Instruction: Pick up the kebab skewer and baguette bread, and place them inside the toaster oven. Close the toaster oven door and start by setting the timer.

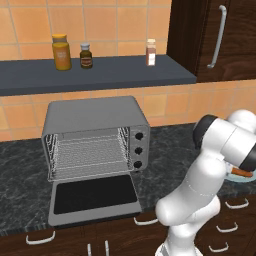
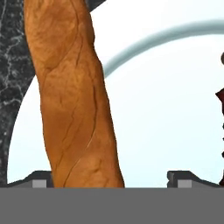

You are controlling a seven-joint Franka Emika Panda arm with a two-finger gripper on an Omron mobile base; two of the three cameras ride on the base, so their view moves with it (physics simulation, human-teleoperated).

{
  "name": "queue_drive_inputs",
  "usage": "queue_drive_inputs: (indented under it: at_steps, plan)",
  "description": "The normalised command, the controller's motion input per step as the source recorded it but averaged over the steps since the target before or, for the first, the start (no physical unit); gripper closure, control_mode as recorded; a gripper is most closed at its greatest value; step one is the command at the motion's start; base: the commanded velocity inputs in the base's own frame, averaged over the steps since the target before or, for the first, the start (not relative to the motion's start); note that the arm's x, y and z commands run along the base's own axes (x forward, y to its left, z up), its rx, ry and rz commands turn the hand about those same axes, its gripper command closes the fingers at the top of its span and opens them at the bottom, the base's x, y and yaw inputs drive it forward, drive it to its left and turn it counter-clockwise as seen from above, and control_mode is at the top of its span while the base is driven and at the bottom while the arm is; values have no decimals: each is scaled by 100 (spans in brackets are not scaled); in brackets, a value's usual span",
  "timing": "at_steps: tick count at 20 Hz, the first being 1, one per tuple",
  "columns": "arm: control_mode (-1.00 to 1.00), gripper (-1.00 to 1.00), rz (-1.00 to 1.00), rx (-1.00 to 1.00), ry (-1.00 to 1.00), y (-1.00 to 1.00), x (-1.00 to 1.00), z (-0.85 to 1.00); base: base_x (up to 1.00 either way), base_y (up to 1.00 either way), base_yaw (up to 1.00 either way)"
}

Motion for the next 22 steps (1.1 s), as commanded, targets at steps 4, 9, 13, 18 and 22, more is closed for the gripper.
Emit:
queue_drive_inputs:
  at_steps: [4, 9, 13, 18, 22]
  plan:
    - [-100, 100, 0, 0, 0, 0, 0, 0, 0, 0, 0]
    - [-100, 100, 0, 0, 0, 0, 0, 0, 0, 0, 0]
    - [-100, 100, 0, 0, 0, 0, 0, 0, 0, 0, 0]
    - [-100, 100, 0, 0, 0, -2, -3, 41, 0, 0, 0]
    - [-100, 100, 0, -6, 0, 7, -30, 56, 0, 0, 0]
